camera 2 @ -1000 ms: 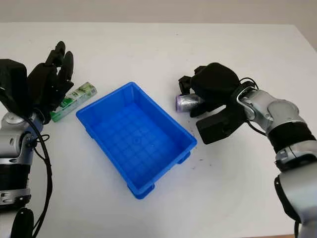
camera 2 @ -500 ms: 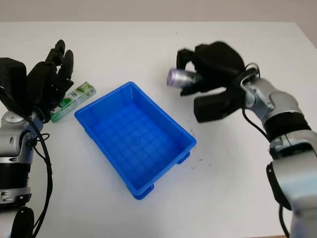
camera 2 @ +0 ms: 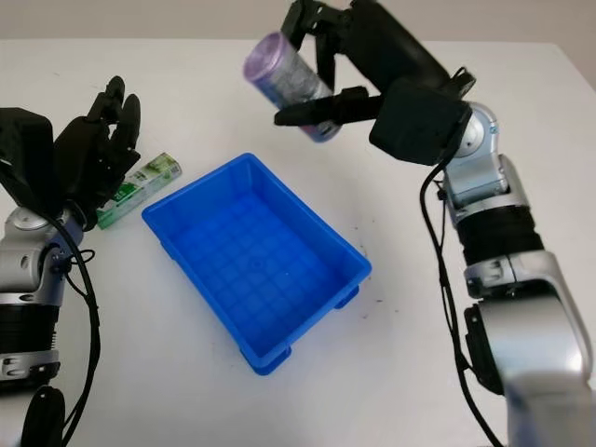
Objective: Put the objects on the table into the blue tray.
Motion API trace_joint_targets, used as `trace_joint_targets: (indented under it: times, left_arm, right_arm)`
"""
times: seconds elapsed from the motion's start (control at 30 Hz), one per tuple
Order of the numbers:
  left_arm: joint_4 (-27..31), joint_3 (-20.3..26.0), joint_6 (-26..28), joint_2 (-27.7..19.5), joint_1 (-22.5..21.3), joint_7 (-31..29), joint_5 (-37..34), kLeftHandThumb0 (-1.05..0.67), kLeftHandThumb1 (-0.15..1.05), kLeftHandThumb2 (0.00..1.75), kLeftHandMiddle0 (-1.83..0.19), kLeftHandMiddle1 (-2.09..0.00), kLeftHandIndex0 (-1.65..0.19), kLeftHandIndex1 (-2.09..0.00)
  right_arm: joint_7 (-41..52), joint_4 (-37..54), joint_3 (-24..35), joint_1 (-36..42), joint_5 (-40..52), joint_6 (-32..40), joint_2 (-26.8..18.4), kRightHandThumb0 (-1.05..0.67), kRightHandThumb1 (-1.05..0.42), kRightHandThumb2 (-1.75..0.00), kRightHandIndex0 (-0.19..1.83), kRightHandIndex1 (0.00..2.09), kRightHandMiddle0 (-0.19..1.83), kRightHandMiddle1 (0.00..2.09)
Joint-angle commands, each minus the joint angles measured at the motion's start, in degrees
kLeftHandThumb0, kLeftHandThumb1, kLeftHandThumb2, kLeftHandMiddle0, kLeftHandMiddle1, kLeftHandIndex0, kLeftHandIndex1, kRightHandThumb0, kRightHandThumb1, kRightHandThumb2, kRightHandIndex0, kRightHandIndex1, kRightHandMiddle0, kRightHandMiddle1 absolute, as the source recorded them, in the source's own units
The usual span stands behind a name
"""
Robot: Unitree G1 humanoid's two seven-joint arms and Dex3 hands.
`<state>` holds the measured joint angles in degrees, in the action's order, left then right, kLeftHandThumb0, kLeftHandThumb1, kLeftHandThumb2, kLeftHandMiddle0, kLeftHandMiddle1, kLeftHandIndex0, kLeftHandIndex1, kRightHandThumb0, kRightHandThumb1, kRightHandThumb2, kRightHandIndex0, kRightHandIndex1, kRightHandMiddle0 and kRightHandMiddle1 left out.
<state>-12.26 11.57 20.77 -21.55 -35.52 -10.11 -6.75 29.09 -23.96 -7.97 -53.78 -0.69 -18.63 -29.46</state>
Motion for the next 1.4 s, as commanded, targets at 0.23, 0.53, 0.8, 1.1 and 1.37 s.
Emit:
trace_joint_targets:
  times: [0.23,0.53,0.8,1.1,1.37]
  left_arm:
    - [1.4,-0.2,0.3,0.3,0.1,1.3,0.4,-0.67,1.05,0.64,0.19,0.00,0.19,0.00]
    - [1.7,0.0,0.3,0.7,0.5,1.8,0.2,-0.65,1.05,0.64,0.19,0.00,0.19,0.00]
    - [1.8,-0.1,0.9,0.8,0.6,1.9,0.1,-0.65,1.05,0.64,0.19,0.00,0.19,0.00]
    - [1.5,-0.4,0.5,0.7,0.6,1.8,0.4,-0.66,1.05,0.64,0.19,0.00,0.19,0.00]
    - [1.6,-0.3,0.7,0.6,0.6,1.9,0.3,-0.66,1.05,0.63,0.19,0.00,0.19,0.00]
  right_arm:
    - [17.1,13.9,-2.1,4.8,3.5,9.9,-2.5,-0.52,-1.05,-0.24,0.84,2.09,0.51,2.09]
    - [27.5,12.1,-5.1,3.2,-1.4,4.1,-6.5,-0.64,-1.04,-0.10,-0.03,0.57,-0.09,0.64]
    - [28.7,13.3,-2.6,4.9,1.7,2.9,-5.4,-0.67,-1.04,-0.05,-0.19,0.00,-0.19,0.01]
    - [18.1,16.6,6.8,8.6,14.9,14.8,2.2,-0.70,-1.04,-0.14,-0.19,0.01,-0.17,0.01]
    - [4.5,5.7,12.8,7.9,8.8,12.9,1.2,-0.76,-1.05,-0.50,-0.15,0.04,-0.13,0.04]
